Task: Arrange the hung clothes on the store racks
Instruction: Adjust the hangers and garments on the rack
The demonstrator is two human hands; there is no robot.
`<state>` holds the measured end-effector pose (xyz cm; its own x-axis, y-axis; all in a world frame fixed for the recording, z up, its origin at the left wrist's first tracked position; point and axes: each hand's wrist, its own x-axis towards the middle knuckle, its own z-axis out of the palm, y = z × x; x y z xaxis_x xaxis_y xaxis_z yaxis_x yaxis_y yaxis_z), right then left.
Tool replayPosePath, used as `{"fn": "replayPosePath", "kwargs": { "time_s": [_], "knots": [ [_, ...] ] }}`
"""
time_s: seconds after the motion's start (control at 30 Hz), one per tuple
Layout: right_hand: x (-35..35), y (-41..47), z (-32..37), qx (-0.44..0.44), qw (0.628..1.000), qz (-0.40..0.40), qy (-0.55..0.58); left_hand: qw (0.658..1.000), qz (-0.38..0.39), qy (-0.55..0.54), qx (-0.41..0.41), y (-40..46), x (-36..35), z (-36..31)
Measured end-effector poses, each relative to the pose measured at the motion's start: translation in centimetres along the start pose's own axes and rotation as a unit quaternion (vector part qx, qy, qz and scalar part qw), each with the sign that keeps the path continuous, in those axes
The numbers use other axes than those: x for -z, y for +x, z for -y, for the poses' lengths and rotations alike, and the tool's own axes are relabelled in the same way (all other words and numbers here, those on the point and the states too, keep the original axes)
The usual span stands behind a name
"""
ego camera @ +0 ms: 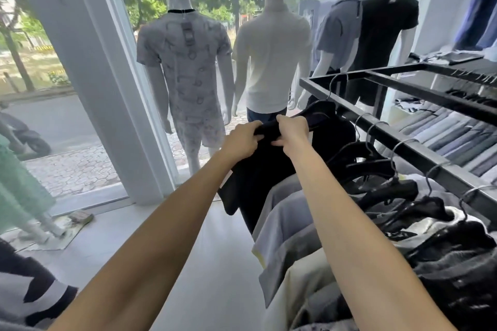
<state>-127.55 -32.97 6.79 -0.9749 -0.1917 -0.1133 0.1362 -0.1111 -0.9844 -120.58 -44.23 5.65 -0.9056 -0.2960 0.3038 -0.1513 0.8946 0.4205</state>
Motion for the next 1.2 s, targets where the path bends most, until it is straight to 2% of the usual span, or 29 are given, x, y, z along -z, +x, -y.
{"fn": "replayPosePath", "kwargs": {
  "time_s": [0.2, 0.37, 0.57, 0.67, 0.73, 0.83, 0.93, 1.03, 1.1, 1.2],
  "knots": [
    [1.4, 1.0, -1.8, -0.025, 0.996, -0.021, -0.085, 0.998, 0.05, -0.029, 0.027, 1.2, -3.0, 1.0],
    [2.6, 1.6, -4.2, -0.043, 0.988, -0.052, -0.141, 0.996, 0.084, -0.029, 0.018, 0.9, -4.9, 0.9],
    [2.8, 1.5, -4.9, -0.037, 0.982, -0.063, -0.176, 0.996, 0.079, -0.023, 0.035, 0.3, -5.2, 1.4],
    [2.7, 1.1, -5.1, -0.011, 0.967, -0.071, -0.243, 0.997, 0.07, -0.003, 0.04, -0.5, -4.4, 2.1],
    [2.2, 0.5, -5.4, 0.009, 0.939, -0.057, -0.338, 0.997, 0.054, 0.007, 0.046, -1.7, -3.4, 3.1],
    [-0.2, -2.0, -5.6, 0.017, 0.869, -0.024, -0.493, 0.997, 0.02, 0.038, 0.064, -5.0, -1.1, 5.8],
    [-4.3, -5.4, -6.4, 0.091, 0.841, 0.019, -0.533, 0.99, -0.005, 0.108, 0.094, -9.3, 1.9, 9.8],
    [-8.9, -8.5, -8.4, 0.233, 0.798, 0.11, -0.545, 0.978, -0.036, 0.153, 0.135, -13.9, 5.3, 13.7],
    [-11.7, -10.8, -9.9, 0.317, 0.756, 0.183, -0.543, 0.969, -0.077, 0.176, 0.153, -17.2, 7.6, 16.1],
    [-16.0, -14.8, -11.7, 0.398, 0.696, 0.276, -0.529, 0.945, -0.119, 0.248, 0.178, -23.0, 11.4, 19.7]
  ]
}}
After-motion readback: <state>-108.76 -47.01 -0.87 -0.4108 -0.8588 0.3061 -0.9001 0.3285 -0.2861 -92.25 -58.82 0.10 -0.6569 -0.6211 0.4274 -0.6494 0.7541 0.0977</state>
